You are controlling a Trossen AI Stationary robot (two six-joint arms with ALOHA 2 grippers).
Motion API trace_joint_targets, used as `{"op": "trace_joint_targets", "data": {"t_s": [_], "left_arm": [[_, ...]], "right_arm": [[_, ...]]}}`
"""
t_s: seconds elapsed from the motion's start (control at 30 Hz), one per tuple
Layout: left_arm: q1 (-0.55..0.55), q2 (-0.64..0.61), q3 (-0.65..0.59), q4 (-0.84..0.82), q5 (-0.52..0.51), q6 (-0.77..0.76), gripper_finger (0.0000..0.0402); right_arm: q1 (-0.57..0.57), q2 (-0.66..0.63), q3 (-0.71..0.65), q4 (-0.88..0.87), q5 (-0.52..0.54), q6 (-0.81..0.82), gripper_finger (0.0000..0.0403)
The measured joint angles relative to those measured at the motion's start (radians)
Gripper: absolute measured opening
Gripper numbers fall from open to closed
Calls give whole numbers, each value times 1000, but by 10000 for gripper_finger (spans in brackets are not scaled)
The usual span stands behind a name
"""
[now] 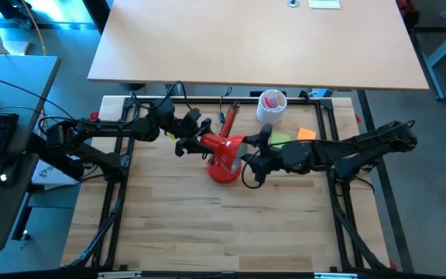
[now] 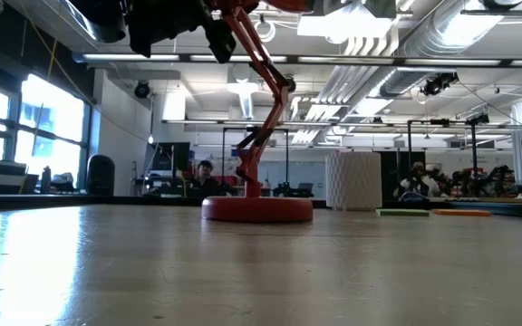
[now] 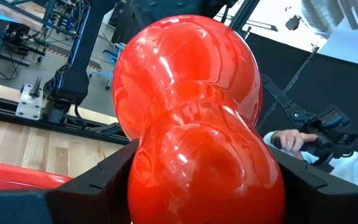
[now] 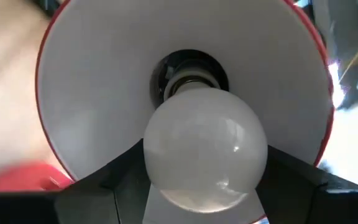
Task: Screw lightbulb
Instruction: Remove the white lightbulb from the red lamp
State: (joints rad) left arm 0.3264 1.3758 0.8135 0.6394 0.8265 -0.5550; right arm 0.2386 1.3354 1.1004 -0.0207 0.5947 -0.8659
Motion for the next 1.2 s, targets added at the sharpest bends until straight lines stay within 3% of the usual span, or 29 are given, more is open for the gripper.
{"op": "trace_joint_targets", "data": {"t_s": [0.17,0.43,0.57,0.77,1.0,1.2], "left_arm": [[0,0,0,0,1,-9,251],[0,0,1,-3,0,-13,251],[0,1,1,-5,11,-16,251],[0,1,1,-7,10,-12,251],[0,1,1,-7,8,-11,251],[-2,1,1,-6,6,-11,251]], "right_arm": [[3,0,1,15,15,-253,243],[58,3,0,32,72,-176,280],[110,2,-1,40,137,-30,312],[226,-5,-1,27,390,216,320],[314,-48,-1,-34,400,506,321],[293,-69,-1,-232,378,874,321]]}}
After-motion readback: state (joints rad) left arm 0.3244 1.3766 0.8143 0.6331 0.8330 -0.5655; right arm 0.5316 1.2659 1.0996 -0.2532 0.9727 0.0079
